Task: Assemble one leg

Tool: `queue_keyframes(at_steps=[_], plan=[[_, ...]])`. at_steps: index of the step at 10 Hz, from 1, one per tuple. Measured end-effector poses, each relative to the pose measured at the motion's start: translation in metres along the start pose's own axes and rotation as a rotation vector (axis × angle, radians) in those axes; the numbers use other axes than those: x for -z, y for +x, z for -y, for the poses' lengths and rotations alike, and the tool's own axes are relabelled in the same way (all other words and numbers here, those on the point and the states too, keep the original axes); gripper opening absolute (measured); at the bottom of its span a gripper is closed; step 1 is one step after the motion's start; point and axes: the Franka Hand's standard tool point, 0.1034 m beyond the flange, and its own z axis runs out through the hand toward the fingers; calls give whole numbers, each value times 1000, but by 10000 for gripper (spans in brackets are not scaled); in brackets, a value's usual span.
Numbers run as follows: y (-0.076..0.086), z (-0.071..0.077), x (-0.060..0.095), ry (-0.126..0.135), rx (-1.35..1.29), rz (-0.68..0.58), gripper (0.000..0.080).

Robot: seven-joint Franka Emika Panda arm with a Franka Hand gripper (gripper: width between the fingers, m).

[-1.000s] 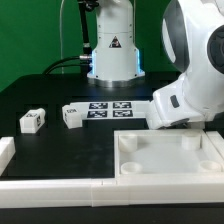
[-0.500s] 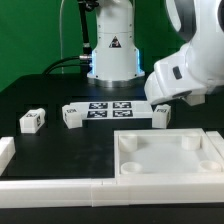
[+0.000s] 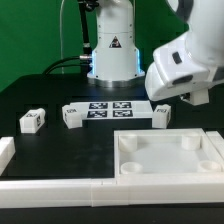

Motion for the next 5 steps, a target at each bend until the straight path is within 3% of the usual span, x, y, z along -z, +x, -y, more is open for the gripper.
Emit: queue_keyframes(at_steps=[1, 2, 4, 5], plan=[[-3, -2, 0, -11, -4, -54, 291], [-3, -8, 10, -24, -8, -124, 291], [-6, -22, 42, -50, -2, -314, 291], [-6, -27, 50, -65, -4, -410, 291]])
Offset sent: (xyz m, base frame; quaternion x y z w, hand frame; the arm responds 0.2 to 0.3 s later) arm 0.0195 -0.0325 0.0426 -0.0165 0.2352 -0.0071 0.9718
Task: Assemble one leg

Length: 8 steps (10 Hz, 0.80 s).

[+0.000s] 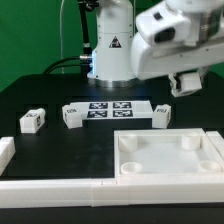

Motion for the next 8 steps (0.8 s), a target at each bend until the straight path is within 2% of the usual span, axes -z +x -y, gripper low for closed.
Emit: queue_keyframes(at_steps=[4, 5, 6, 7, 8], plan=[[8, -8, -3, -48, 11, -372, 291], [7, -10, -5, -56, 22, -412, 291], [23, -22, 6, -90, 107, -507, 291], [31, -24, 10, -83, 106, -487, 291], [52, -19, 26, -75, 121, -484, 291]])
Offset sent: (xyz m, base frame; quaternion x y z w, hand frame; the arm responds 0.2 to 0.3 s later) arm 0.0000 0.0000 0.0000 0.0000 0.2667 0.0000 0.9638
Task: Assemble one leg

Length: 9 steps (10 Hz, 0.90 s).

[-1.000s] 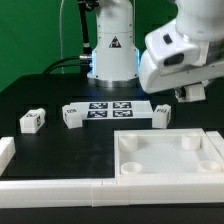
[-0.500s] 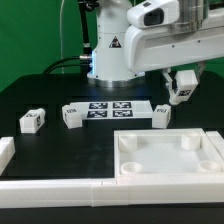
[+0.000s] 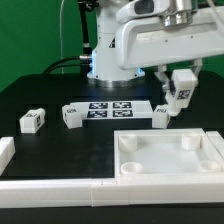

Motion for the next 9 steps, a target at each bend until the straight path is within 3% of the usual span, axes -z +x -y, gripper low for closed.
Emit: queue_keyframes(at_steps=[1, 5, 6, 7, 9], plan=[[21, -3, 0, 2, 29, -25, 291], [22, -8, -2, -18, 34, -93, 291], [27, -20, 0, -70, 54, -251, 291], [28, -22, -5, -74, 53, -270, 291], [57, -21, -6, -60, 56, -274, 291]])
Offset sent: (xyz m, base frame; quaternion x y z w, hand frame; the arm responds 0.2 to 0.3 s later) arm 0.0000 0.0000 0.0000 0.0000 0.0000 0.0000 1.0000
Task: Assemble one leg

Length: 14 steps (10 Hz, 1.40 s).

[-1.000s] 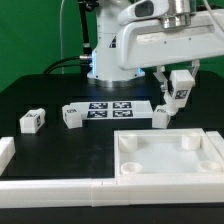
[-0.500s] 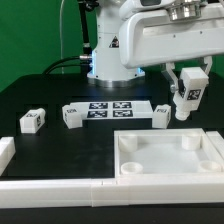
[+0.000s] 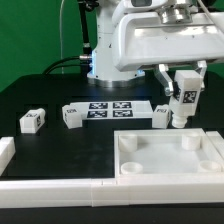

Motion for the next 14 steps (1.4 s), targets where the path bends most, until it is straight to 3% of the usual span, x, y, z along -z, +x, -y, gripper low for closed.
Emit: queue_keyframes(at_steps=[2, 5, 6, 8, 11, 14], plan=[[12, 5, -8, 10, 3, -9, 291], [9, 6, -10, 12, 2, -4, 291], [12, 14, -16, 21, 8, -5, 291], [22, 12, -31, 26, 5, -15, 291], [13, 7, -44, 26, -9, -6, 291], [9, 13, -52, 30, -7, -15, 291]])
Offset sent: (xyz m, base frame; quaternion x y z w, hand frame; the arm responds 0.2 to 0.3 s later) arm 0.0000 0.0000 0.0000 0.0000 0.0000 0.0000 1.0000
